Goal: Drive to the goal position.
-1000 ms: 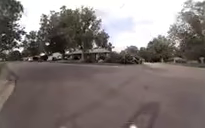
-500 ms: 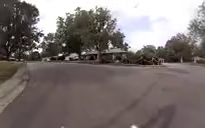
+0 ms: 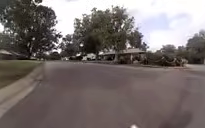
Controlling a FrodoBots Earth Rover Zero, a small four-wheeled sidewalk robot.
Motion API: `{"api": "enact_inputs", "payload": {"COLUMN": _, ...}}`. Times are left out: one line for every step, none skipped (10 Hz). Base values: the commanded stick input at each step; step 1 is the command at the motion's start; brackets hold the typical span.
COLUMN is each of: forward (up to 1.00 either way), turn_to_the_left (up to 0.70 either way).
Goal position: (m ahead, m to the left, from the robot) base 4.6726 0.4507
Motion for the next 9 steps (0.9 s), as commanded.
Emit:
{"api": "enact_inputs", "payload": {"forward": 1.0, "turn_to_the_left": 0.4}}
{"api": "enact_inputs", "payload": {"forward": 1.0, "turn_to_the_left": 0.4}}
{"api": "enact_inputs", "payload": {"forward": 1.0, "turn_to_the_left": 0.4}}
{"api": "enact_inputs", "payload": {"forward": 1.0, "turn_to_the_left": 0.4}}
{"api": "enact_inputs", "payload": {"forward": 1.0, "turn_to_the_left": 0.39}}
{"api": "enact_inputs", "payload": {"forward": 1.0, "turn_to_the_left": 0.35}}
{"api": "enact_inputs", "payload": {"forward": 1.0, "turn_to_the_left": 0.3}}
{"api": "enact_inputs", "payload": {"forward": 1.0, "turn_to_the_left": 0.02}}
{"api": "enact_inputs", "payload": {"forward": 1.0, "turn_to_the_left": 0.02}}
